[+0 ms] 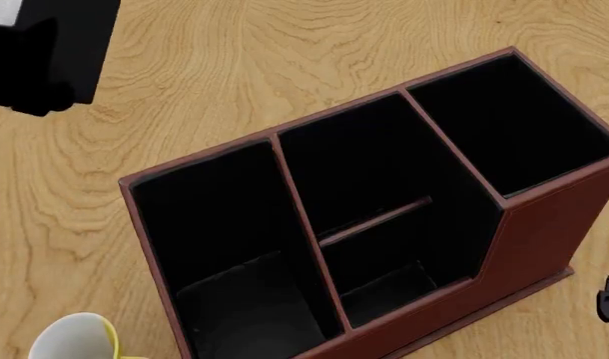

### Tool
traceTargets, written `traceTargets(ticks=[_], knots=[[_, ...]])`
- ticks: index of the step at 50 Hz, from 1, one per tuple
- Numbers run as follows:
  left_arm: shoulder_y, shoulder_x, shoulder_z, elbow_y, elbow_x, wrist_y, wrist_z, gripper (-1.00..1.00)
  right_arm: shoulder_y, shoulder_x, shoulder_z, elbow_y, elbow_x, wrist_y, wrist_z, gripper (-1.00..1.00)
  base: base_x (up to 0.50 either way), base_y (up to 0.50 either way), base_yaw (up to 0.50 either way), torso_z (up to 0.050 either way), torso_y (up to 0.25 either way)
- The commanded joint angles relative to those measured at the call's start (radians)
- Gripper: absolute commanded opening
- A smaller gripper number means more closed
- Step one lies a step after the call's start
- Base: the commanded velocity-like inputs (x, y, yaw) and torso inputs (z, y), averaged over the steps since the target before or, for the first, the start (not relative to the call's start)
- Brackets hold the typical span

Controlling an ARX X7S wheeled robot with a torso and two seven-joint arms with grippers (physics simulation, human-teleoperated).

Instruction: Pick up the book and place it in the back compartment of the caddy.

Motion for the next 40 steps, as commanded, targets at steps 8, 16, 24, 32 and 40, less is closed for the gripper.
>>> traceTargets(ticks=[8,16,24,32,40], knots=[[-0.116,-0.002,0.012,0.051,-0.111,-0.099,0.07,-1.0,-0.068,0.039,0.041,0.001,0.006,-0.041,0.031,1.0,0.0,0.0,0.0,0.002,0.003],[-0.151,0.003,0.046,0.074,-0.146,-0.122,0.121,-1.0,-0.082,0.056,0.041,0.004,0.007,-0.056,0.044,1.0,0.0,0.0,0.0,0.0,0.001],[-0.207,0.03,0.073,0.083,-0.187,-0.169,0.135,-1.0,-0.095,0.054,0.04,0.006,-0.004,-0.066,0.043,1.0,0.0,0.0,0.0,0.0,0.001],[-0.256,0.066,0.089,0.088,-0.245,-0.22,0.138,-1.0,-0.127,0.028,0.076,0.0,-0.01,-0.062,0.024,1.0,0.0,0.0,0.0,0.0,0.003],[-0.277,0.103,0.116,0.081,-0.269,-0.242,0.131,-1.0,-0.216,0.027,0.152,-0.004,-0.011,-0.089,0.026,1.0,0.0,0.0,0.0,0.0,0.001]])
